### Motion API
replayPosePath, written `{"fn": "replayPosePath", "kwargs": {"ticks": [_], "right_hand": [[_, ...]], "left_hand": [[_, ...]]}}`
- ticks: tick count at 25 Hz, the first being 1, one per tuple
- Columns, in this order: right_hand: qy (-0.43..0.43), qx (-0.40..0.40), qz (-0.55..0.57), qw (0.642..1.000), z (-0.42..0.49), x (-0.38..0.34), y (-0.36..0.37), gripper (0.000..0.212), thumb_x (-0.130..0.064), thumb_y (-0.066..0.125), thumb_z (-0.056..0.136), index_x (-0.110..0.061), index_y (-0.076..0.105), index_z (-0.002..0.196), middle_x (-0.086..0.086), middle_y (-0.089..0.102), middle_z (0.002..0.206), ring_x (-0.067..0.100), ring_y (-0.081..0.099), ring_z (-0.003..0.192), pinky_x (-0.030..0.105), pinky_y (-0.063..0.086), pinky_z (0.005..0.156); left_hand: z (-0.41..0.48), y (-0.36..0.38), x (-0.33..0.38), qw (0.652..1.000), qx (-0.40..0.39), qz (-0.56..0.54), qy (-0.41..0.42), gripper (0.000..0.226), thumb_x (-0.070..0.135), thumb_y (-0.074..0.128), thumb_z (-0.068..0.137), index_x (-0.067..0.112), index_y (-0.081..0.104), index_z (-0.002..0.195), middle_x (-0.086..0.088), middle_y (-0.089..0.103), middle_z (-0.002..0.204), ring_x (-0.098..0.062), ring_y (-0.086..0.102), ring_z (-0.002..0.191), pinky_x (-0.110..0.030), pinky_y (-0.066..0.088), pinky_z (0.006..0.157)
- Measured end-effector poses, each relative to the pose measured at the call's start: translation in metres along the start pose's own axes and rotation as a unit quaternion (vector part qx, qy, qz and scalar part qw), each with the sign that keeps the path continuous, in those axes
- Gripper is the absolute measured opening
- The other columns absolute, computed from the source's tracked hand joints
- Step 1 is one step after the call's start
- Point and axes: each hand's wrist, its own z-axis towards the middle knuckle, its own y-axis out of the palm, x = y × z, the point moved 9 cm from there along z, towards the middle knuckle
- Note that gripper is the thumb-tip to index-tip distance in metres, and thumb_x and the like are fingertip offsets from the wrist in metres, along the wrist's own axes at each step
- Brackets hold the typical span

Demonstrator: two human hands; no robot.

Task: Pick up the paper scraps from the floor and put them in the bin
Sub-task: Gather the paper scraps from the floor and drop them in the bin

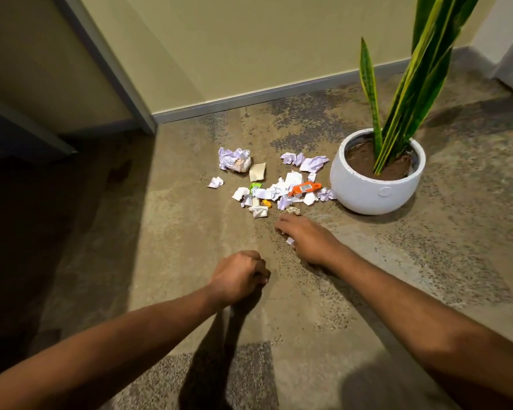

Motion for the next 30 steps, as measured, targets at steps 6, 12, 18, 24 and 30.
{"fn": "replayPosePath", "kwargs": {"ticks": [6,12,18,24,30], "right_hand": [[0.008,0.019,-0.042,0.999,0.009,0.002,0.009,0.024,0.001,0.052,0.099,-0.015,0.069,0.104,0.008,0.062,0.11,0.029,0.058,0.101,0.041,0.052,0.076],[0.11,0.172,0.089,0.975,0.003,0.033,-0.021,0.019,-0.008,0.07,0.1,-0.023,0.073,0.091,-0.006,0.068,0.092,0.013,0.062,0.083,0.029,0.046,0.063],[0.102,0.166,0.036,0.98,0.03,0.03,-0.027,0.009,-0.012,0.078,0.097,-0.021,0.078,0.097,-0.006,0.068,0.1,0.014,0.063,0.094,0.035,0.058,0.079],[0.114,0.177,0.104,0.972,0.037,0.047,-0.035,0.016,-0.003,0.074,0.096,-0.017,0.078,0.091,-0.004,0.068,0.097,0.016,0.066,0.085,0.036,0.058,0.074],[0.254,0.19,0.519,0.793,-0.009,0.088,-0.021,0.012,0.001,0.082,0.09,-0.011,0.081,0.094,0.017,0.08,0.091,0.033,0.081,0.085,0.039,0.069,0.072]], "left_hand": [[0.019,-0.009,-0.022,0.995,0.023,-0.078,-0.049,0.012,0.03,0.069,0.099,0.023,0.077,0.105,0.004,0.068,0.106,-0.018,0.068,0.096,-0.039,0.058,0.083],[0.065,-0.052,-0.06,0.979,0.119,-0.087,-0.14,0.011,0.032,0.079,0.094,0.022,0.079,0.098,0.002,0.049,0.152,-0.017,0.056,0.126,-0.038,0.058,0.094],[0.1,-0.039,-0.06,0.985,0.105,-0.081,-0.109,0.01,0.025,0.08,0.093,0.016,0.08,0.096,0.001,0.072,0.114,-0.022,0.067,0.107,-0.038,0.056,0.085],[0.109,-0.036,-0.063,0.966,0.127,-0.17,-0.146,0.01,0.028,0.08,0.092,0.019,0.079,0.089,0.004,0.077,0.087,-0.016,0.07,0.083,-0.034,0.056,0.075],[0.105,-0.022,-0.018,0.81,0.106,-0.555,-0.157,0.007,0.007,0.082,0.091,0.001,0.079,0.093,-0.017,0.079,0.088,-0.023,0.07,0.074,-0.039,0.061,0.077]]}}
